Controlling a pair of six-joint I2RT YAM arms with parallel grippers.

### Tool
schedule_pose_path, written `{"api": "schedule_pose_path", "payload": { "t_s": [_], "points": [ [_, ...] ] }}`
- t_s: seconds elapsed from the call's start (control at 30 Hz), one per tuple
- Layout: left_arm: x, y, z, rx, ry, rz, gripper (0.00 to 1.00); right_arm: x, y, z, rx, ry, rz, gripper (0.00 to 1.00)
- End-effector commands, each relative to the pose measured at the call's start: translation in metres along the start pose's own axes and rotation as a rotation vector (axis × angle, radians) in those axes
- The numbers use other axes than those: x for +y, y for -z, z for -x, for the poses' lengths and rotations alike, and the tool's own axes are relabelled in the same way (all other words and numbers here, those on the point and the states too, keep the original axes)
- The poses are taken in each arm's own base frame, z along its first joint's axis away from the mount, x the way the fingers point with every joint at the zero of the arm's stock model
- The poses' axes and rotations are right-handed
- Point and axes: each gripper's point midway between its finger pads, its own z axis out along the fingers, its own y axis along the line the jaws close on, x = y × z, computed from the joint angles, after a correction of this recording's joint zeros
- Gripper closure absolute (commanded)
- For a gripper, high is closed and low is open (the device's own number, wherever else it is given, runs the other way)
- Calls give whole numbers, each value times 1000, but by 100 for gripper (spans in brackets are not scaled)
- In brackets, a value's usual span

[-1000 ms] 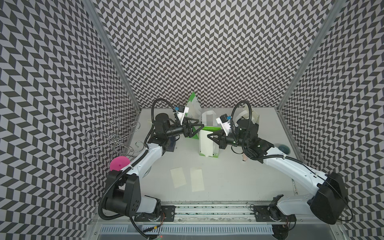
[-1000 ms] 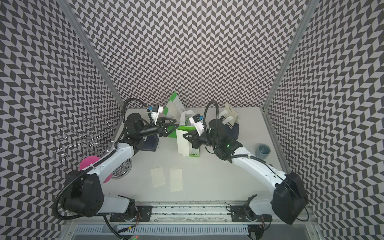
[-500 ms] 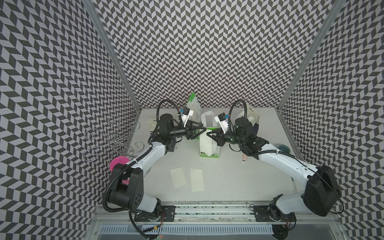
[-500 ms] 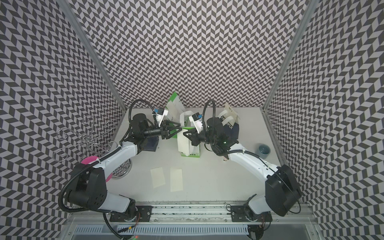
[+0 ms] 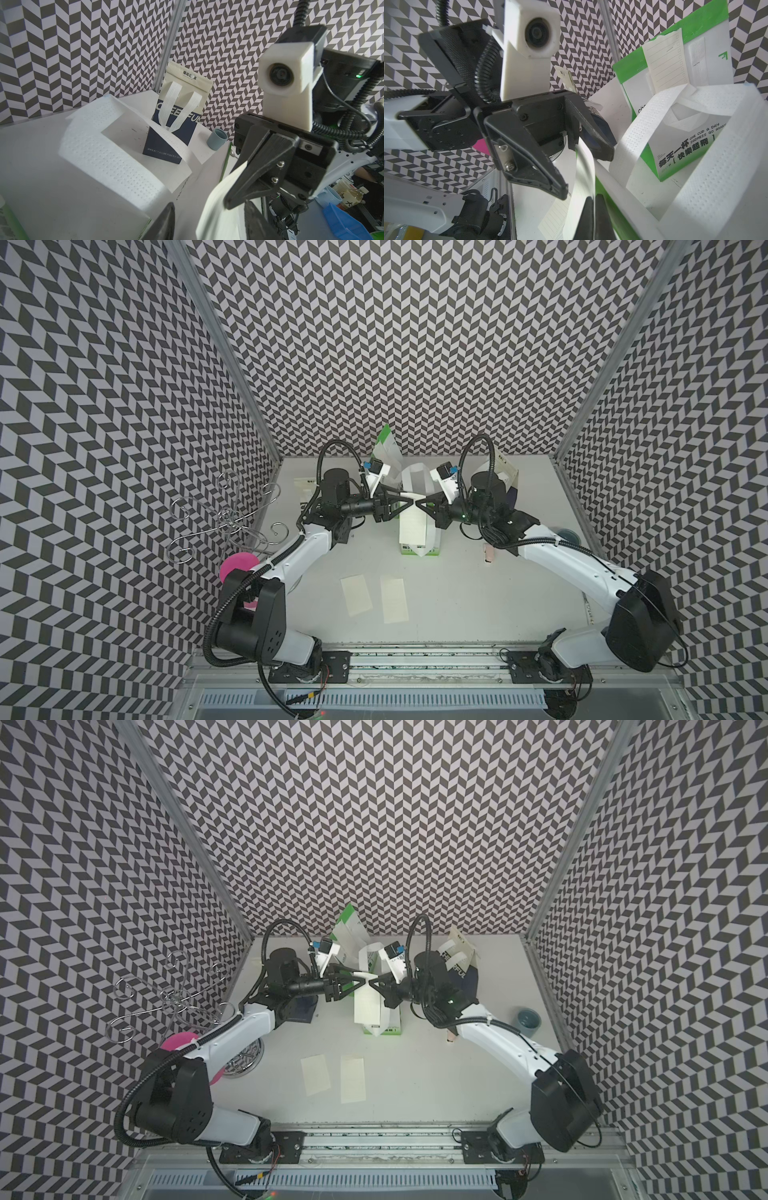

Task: Staple the receipts to the bags
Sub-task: Hold the receipt from the takeout bag.

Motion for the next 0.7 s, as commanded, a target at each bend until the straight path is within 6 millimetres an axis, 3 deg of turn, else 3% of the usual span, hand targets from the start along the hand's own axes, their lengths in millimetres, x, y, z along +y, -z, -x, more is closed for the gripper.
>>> {"api": "schedule_pose_path", "payload": {
  "t_s": [0.0, 0.67],
  "points": [
    [-11, 0, 17, -16, -69, 5, 47, -1, 1, 13, -27, 50, -16, 100],
    [-4, -6, 8, 23, -69, 46, 62, -6, 0, 11, -10, 72, -51, 100]
  ]
}}
